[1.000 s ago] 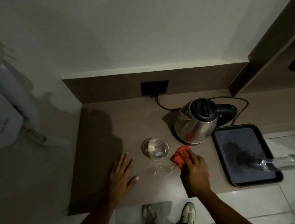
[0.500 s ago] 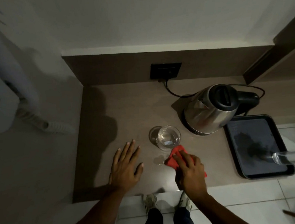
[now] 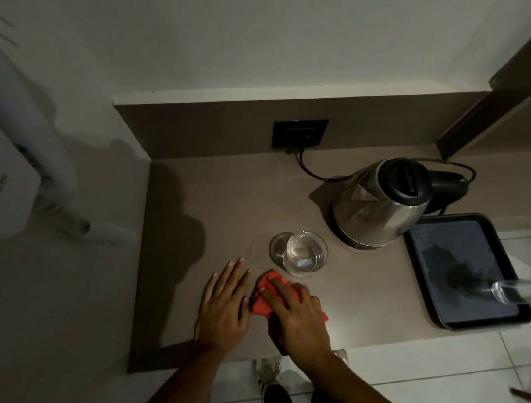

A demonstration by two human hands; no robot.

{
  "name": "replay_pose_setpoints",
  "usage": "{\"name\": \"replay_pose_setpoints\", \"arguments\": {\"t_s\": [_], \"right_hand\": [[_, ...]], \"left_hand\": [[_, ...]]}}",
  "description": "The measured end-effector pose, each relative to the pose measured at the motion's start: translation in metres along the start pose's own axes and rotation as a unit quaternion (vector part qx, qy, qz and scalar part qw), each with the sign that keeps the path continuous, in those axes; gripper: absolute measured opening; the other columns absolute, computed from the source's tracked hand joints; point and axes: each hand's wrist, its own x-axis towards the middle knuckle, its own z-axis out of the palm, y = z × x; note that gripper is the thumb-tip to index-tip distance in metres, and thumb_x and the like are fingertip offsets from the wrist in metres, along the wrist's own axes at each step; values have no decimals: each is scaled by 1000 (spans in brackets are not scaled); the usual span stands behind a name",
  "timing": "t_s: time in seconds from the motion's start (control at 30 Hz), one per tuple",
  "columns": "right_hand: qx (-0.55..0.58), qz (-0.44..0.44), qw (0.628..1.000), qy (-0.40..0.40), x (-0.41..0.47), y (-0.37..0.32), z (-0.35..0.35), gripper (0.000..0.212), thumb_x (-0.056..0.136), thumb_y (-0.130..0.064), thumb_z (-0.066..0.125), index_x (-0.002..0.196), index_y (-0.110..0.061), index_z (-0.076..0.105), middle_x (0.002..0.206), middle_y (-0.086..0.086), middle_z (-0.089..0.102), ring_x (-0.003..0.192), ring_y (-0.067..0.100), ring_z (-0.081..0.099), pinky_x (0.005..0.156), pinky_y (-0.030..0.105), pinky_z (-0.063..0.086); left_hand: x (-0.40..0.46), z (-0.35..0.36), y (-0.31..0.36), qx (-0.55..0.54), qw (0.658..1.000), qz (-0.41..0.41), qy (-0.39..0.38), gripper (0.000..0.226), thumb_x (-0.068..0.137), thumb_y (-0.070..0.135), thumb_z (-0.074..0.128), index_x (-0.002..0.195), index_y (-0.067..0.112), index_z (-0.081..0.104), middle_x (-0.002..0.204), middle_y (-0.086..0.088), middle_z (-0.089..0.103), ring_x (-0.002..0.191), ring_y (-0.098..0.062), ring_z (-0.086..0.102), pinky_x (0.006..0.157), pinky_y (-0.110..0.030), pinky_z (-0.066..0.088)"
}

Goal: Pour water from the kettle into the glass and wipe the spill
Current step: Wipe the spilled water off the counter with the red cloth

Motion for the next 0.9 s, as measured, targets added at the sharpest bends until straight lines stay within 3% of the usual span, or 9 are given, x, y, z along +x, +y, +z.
{"name": "replay_pose_setpoints", "arguments": {"t_s": [0.1, 0.33, 0.47, 0.57, 0.73, 0.9], "right_hand": [[-40, 16, 999, -10, 10, -8, 8, 59, 73, -30, 75, 129, -26, 58, 135, 7, 59, 109, 33, 59, 74, 44, 53], [-77, 43, 996, -28, -16, 30, 3, 65, 72, -31, 75, 133, -25, 55, 136, 8, 57, 111, 36, 57, 75, 47, 52], [-114, 66, 991, -28, -44, 70, -14, 77, 59, -26, 86, 131, -24, 59, 133, 10, 59, 105, 40, 59, 69, 49, 52], [-137, 109, 984, -20, -49, 98, -32, 73, 59, -24, 88, 127, -20, 61, 130, 14, 61, 101, 44, 58, 67, 50, 51], [-96, 187, 978, 7, -26, 109, -46, 64, 73, -26, 80, 132, -18, 58, 138, 15, 54, 108, 47, 51, 75, 55, 50], [-47, 257, 964, 45, -26, 88, -30, 63, 72, -21, 78, 131, -17, 58, 140, 17, 51, 109, 48, 49, 77, 55, 50]], "left_hand": [[-1, 0, 0, 4, 1000, 1, 0, 62, 89, 27, 32, 150, 19, 31, 160, -1, 25, 148, -17, 19, 116, -45, 19], [-1, -5, 1, 5, 1000, -2, -7, 64, 86, 31, 35, 149, 18, 32, 160, 0, 25, 148, -17, 20, 117, -45, 18], [-1, -5, 2, 2, 1000, -3, -11, 64, 87, 31, 36, 150, 19, 30, 160, 1, 24, 148, -16, 19, 119, -42, 16], [-1, -4, 0, -4, 1000, -6, -16, 65, 87, 31, 37, 150, 20, 27, 161, 2, 23, 149, -14, 16, 120, -42, 15], [0, -1, -1, 0, 1000, -5, -23, 65, 88, 32, 39, 151, 21, 27, 162, 2, 20, 150, -13, 12, 120, -43, 15], [-1, -2, 1, 9, 1000, -8, -27, 66, 88, 33, 38, 151, 21, 26, 162, 1, 20, 150, -15, 13, 120, -44, 16]]}}
